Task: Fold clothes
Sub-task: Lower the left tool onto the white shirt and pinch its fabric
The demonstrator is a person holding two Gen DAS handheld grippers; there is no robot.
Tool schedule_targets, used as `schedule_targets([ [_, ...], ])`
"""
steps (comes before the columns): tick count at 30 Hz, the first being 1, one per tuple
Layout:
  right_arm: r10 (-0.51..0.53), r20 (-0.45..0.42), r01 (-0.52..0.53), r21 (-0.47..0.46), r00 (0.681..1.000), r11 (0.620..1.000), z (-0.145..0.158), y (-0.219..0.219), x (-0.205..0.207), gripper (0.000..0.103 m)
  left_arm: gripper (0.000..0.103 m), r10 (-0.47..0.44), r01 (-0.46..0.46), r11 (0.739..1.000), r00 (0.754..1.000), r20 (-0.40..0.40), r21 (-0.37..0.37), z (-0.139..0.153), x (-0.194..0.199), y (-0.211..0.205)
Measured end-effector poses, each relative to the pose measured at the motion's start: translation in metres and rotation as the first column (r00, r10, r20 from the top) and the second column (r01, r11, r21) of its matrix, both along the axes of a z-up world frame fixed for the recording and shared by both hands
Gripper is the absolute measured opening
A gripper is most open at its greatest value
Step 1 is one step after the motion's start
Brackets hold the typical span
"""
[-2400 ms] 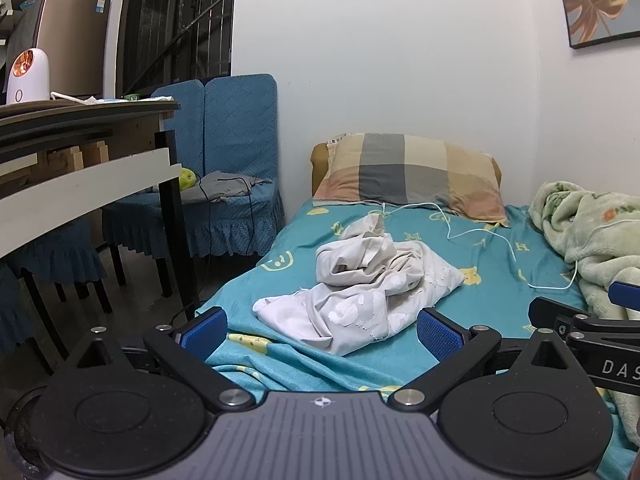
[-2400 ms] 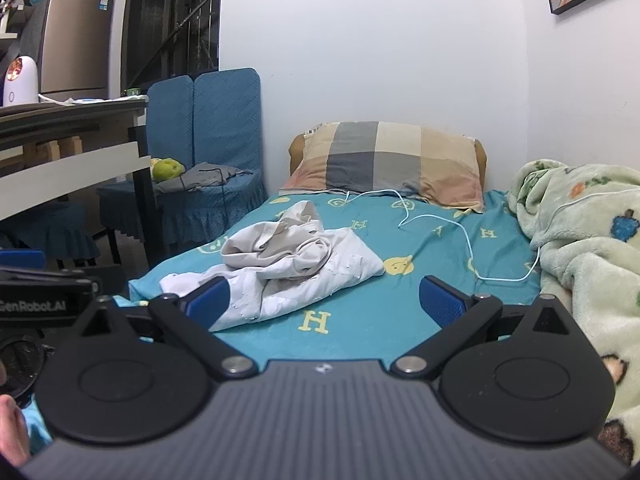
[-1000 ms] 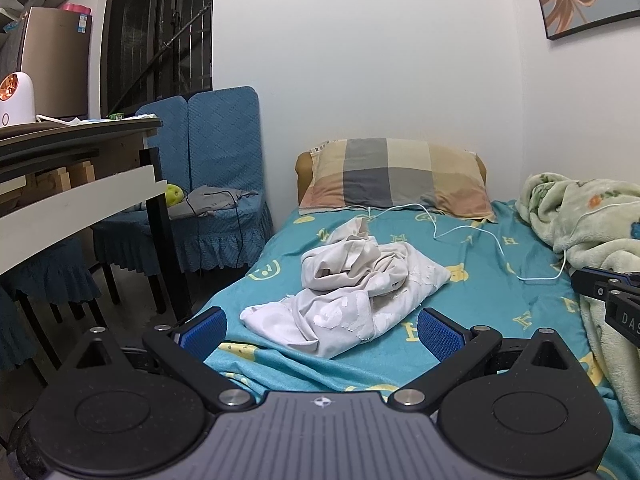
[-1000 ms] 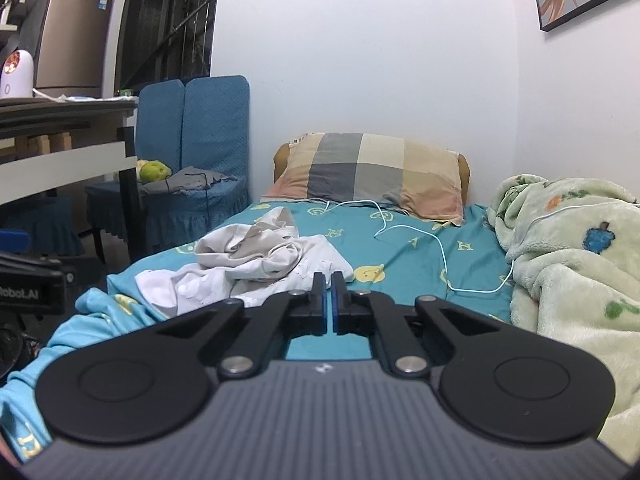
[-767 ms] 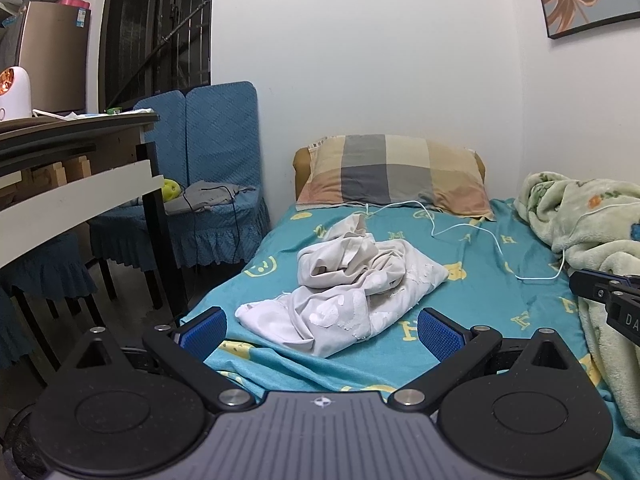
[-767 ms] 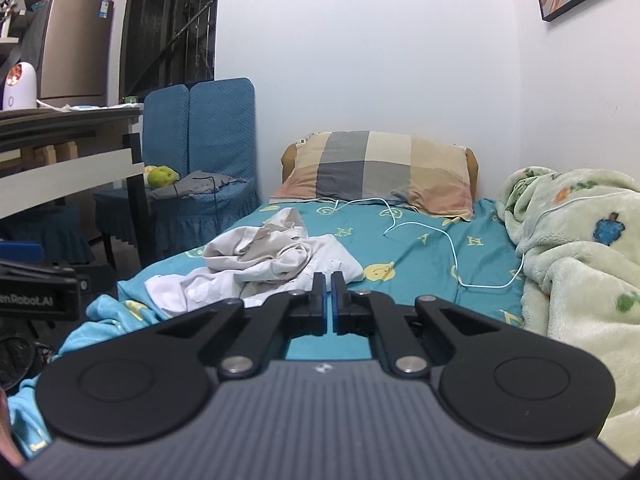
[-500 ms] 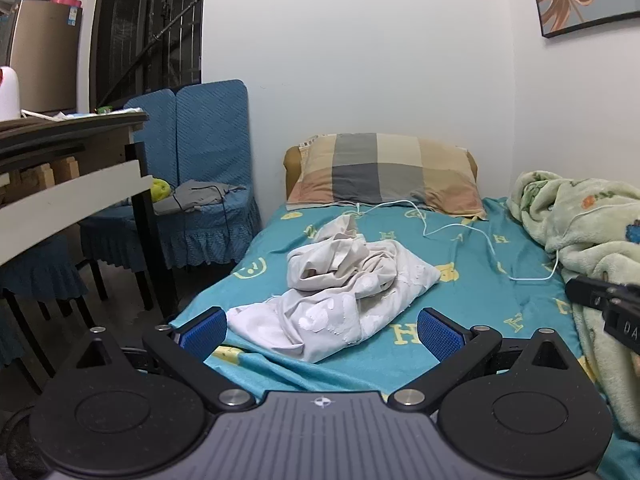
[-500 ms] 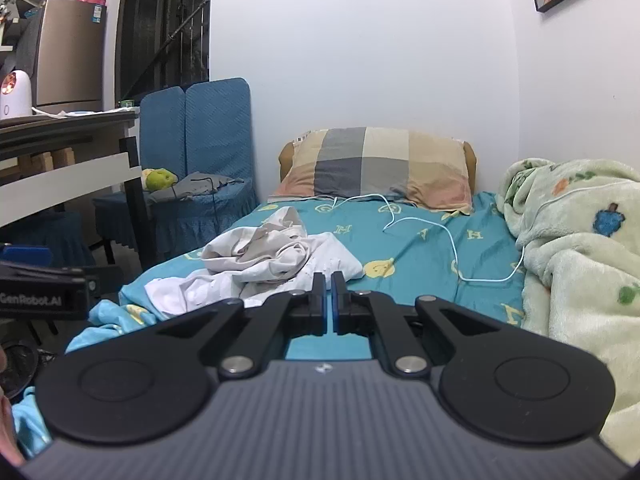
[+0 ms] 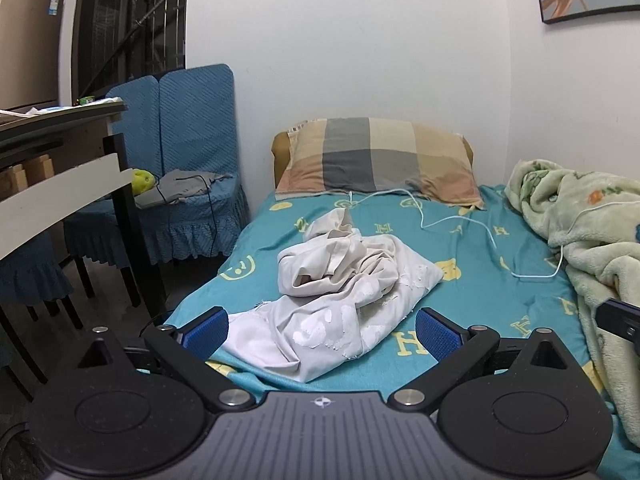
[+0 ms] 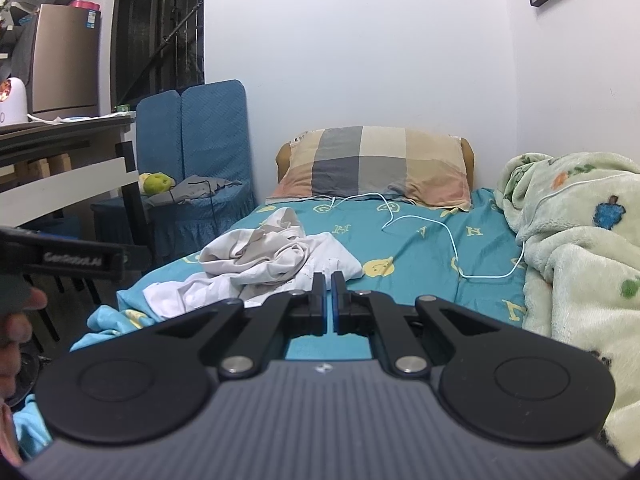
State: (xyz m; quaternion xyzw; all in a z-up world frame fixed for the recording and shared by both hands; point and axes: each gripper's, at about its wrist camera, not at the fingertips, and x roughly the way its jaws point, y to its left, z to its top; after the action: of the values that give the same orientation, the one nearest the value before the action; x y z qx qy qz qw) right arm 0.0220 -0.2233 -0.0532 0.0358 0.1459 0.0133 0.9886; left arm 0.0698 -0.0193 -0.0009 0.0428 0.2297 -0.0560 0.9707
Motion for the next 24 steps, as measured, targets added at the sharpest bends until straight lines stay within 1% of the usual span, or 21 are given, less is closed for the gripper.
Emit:
schedule_targets([
  [9, -0.019, -0.026, 0.020, 0.026, 0.999, 0.999, -0.007, -0.003, 0.008, 0.006, 0.097, -0.020, 0.022, 0.997, 1.000, -0.022, 0.077, -0.019, 0.072, -0.011],
  [14, -0.014, -0.050, 0.016, 0.038, 0.999, 0.999, -0.014, -0.001, 0.019, 0.006, 0.096, -0.026, 0.028, 0.995, 1.000, -0.017, 0.097, -0.036, 0.130, -0.015],
  [17, -0.003, -0.067, 0.007, 0.052, 0.998, 0.999, -0.020, -0.001, 0.028, 0.007, 0.095, -0.034, 0.037, 0.995, 0.999, -0.029, 0.094, -0.050, 0.167, -0.019],
  [22, 0.007, -0.092, -0.001, 0.072, 0.996, 0.997, -0.028, 0.003, 0.043, 0.007, 0.087, -0.018, 0.023, 0.997, 0.998, -0.064, 0.077, -0.076, 0.226, -0.031],
  [23, 0.014, -0.097, -0.008, 0.061, 0.995, 0.998, -0.030, 0.005, 0.044, 0.007, 0.084, -0.012, 0.018, 0.997, 0.997, -0.071, 0.077, -0.081, 0.238, -0.034],
  [24, 0.013, -0.102, -0.008, 0.054, 0.995, 0.998, -0.032, 0.006, 0.043, 0.007, 0.077, -0.004, 0.012, 0.996, 0.996, -0.085, 0.093, -0.087, 0.248, -0.039],
])
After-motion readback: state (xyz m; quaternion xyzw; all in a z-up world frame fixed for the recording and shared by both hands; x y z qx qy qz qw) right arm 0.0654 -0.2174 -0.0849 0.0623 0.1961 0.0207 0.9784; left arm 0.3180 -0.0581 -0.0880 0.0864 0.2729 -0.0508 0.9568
